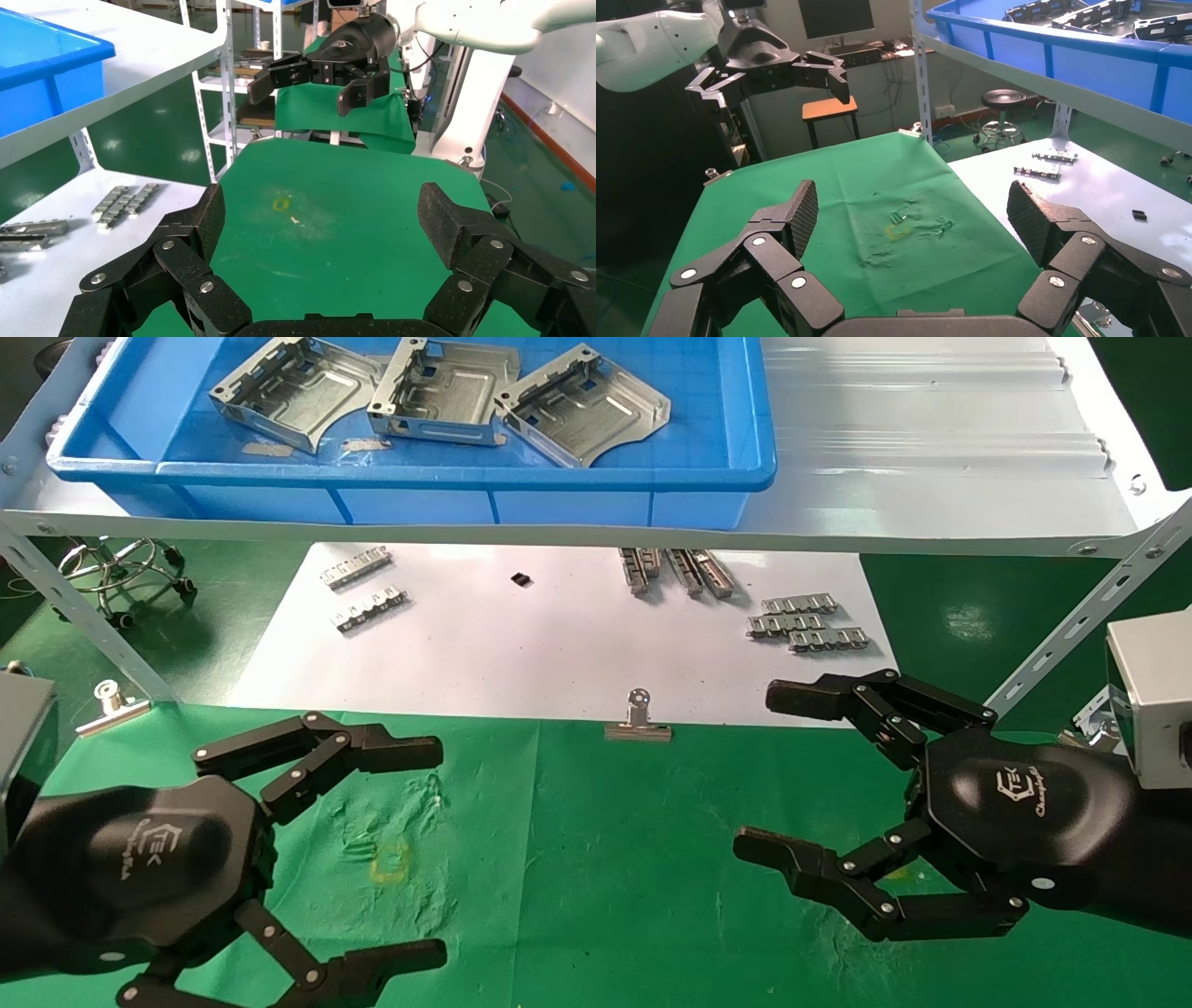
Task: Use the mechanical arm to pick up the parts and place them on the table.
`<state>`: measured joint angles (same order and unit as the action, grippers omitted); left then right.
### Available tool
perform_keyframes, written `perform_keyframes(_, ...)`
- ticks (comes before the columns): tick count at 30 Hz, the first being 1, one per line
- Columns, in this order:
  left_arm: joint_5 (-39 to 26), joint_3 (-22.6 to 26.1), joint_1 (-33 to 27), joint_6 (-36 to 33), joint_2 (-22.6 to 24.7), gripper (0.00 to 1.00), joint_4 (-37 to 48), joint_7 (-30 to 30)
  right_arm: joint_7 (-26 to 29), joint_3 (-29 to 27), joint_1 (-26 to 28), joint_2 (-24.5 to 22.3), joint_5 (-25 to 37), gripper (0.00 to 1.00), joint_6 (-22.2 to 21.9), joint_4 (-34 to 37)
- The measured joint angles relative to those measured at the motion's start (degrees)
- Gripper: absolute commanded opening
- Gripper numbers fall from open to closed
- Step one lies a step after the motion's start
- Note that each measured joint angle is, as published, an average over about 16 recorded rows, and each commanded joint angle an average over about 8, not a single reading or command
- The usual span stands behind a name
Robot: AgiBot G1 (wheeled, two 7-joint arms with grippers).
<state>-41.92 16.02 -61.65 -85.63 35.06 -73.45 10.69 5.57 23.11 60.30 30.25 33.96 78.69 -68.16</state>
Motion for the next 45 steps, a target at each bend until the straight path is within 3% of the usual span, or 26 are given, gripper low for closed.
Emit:
perform_keyframes(11, 0.0, 0.0, 0.0, 0.0, 0.0, 1.0, 0.0, 0.0, 0.0, 0.0, 0.0, 0.0, 0.0, 0.98, 0.0, 0.0)
perform_keyframes(12, 0.0, 0.0, 0.0, 0.0, 0.0, 1.0, 0.0, 0.0, 0.0, 0.0, 0.0, 0.0, 0.0, 0.9, 0.0, 0.0)
perform_keyframes(18, -0.2, 0.0, 0.0, 0.6, 0.1, 1.0, 0.1, 0.1, 0.0, 0.0, 0.0, 0.0, 0.0, 0.15, 0.0, 0.0)
perform_keyframes(19, -0.3, 0.0, 0.0, 0.9, 0.2, 1.0, 0.1, 0.2, 0.0, 0.0, 0.0, 0.0, 0.0, 0.04, 0.0, 0.0)
perform_keyframes(20, -0.4, 0.0, 0.0, 1.3, 0.4, 1.0, 0.1, 0.2, 0.0, 0.0, 0.0, 0.0, 0.0, 0.0, 0.0, 0.0)
perform_keyframes(32, -4.0, 0.8, -2.9, 9.7, 5.2, 1.0, 1.9, 0.8, 0.0, 0.0, 0.0, 0.0, 0.0, 0.0, 0.0, 0.0)
perform_keyframes(45, -10.7, 2.7, -12.8, 22.5, 12.4, 1.0, 8.3, 4.2, 0.0, 0.0, 0.0, 0.0, 0.0, 0.0, 0.0, 0.0)
